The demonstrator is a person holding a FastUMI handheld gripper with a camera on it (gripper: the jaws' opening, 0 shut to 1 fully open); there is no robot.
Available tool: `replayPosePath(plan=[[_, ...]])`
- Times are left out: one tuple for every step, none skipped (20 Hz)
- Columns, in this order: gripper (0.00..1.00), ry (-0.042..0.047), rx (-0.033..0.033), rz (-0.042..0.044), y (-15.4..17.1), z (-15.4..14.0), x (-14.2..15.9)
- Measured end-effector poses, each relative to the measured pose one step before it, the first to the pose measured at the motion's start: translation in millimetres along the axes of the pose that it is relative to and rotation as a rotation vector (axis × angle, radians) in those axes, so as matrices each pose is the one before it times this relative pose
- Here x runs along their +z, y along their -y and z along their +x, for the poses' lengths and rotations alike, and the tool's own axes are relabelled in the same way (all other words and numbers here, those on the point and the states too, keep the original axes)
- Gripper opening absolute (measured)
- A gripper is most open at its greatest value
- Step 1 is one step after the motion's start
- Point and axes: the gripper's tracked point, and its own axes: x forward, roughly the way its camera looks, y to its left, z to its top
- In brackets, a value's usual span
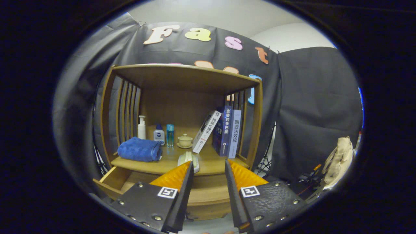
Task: Pull open the drawer, take out the items inside it, and place them on the countertop above the cabinet.
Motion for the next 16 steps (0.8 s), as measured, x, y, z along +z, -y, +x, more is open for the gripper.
replayPosePath(plan=[[0.59,0.01068,0.00480,0.00950,-2.25,-5.80,-8.16],[0.62,0.02358,0.00338,0.01409,-0.86,-5.30,-6.37],[0.66,0.01750,0.01407,0.02087,-3.66,-6.62,-6.86],[0.69,0.01364,0.00643,0.03103,-2.09,-6.21,-6.43],[0.72,0.01309,0.00131,0.03114,1.37,-5.45,-6.08],[0.75,0.00861,-0.00004,0.02585,0.76,-5.65,-4.21],[0.78,0.00160,0.00250,0.01414,0.86,-6.45,-6.85],[0.81,0.00258,0.00745,0.00475,0.69,-5.07,-5.69],[0.84,0.00264,0.00905,-0.00074,-0.48,-4.06,-5.11],[0.84,-0.00097,0.00961,-0.00409,-0.90,-2.05,-5.36],[0.84,0.00149,0.00784,-0.00834,-5.48,-1.39,-5.90],[0.84,-0.00528,0.00063,-0.01486,-1.47,0.34,-8.01],[0.84,-0.01772,0.00997,-0.01964,-4.73,0.05,-11.16],[0.88,-0.02752,0.00720,-0.02489,-2.88,3.18,-10.47],[0.91,-0.02976,0.01061,-0.02126,-3.96,2.64,-12.39],[0.95,-0.02582,0.01252,-0.01384,-4.71,4.20,-9.64]])
